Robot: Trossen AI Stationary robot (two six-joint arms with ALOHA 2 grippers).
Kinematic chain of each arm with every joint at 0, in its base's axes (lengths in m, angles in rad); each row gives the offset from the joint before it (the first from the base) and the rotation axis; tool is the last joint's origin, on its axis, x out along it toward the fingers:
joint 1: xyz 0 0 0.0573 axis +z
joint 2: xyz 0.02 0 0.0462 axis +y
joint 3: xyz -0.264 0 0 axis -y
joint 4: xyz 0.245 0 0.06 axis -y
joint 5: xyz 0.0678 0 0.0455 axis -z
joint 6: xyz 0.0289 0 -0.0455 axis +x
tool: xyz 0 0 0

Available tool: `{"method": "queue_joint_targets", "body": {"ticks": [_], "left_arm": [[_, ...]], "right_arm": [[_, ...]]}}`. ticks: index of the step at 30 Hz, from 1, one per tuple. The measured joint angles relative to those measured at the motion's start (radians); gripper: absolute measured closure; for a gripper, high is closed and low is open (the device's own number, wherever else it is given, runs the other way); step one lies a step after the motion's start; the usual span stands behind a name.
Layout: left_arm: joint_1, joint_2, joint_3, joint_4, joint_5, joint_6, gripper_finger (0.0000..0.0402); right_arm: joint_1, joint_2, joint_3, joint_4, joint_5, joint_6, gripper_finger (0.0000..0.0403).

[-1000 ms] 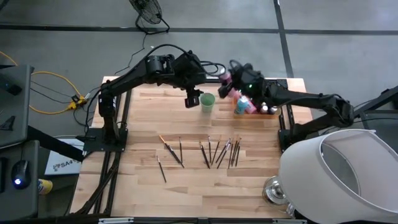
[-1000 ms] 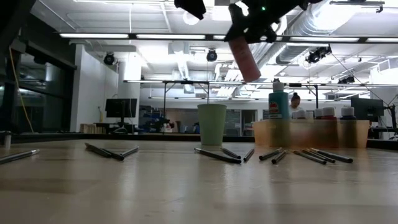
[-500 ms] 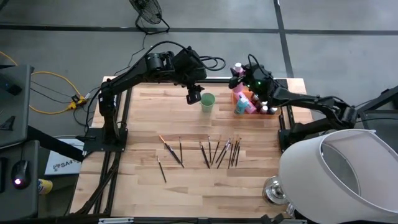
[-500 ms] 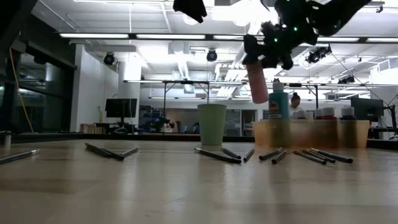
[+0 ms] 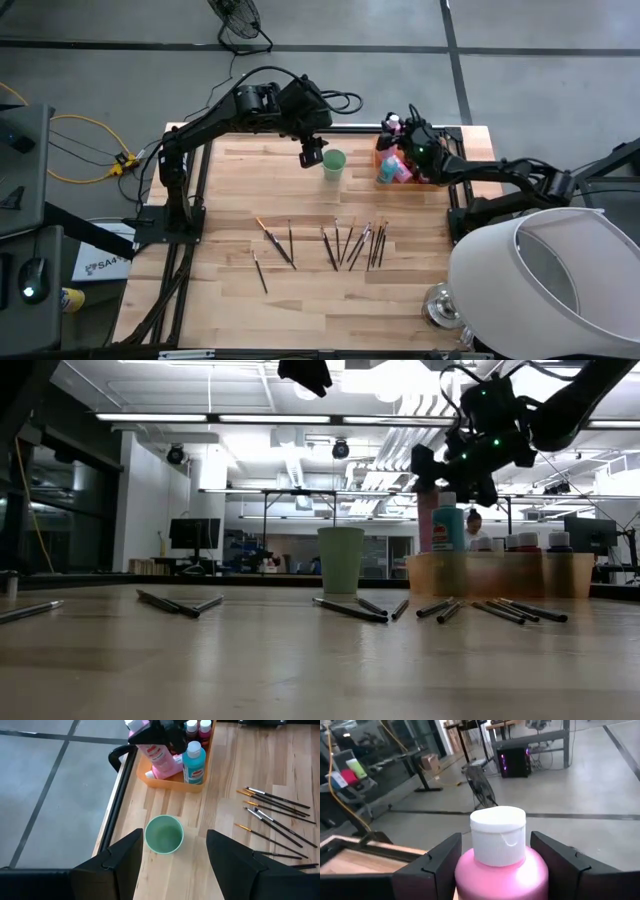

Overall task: Pick & Place Paint Supplies
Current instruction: Put the large pink paint bottle into the orange bin

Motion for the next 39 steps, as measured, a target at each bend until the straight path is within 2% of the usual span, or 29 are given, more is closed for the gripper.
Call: {"method": "queue_joint_targets", "body": {"ticks": [5,14,31,39], "left_arm": [[0.000,0.000,0.000,0.000,0.000,0.000,0.0187],[0.000,0.000,0.000,0.000,0.000,0.000,0.0187],[0.000,0.000,0.000,-0.001,-0.001,0.000,0.0187],[0.000,0.000,0.000,-0.002,-0.001,0.001,0.0187]], "right_arm": [[0.001,0.002,-0.030,0.008,-0.058,-0.004,0.0191],[0.001,0.035,-0.061,0.031,-0.101,-0.009,0.0191],[-0.008,0.128,-0.060,0.035,-0.106,-0.026,0.0191],[-0.006,0.128,-0.060,0.032,-0.105,-0.023,0.0120]]}}
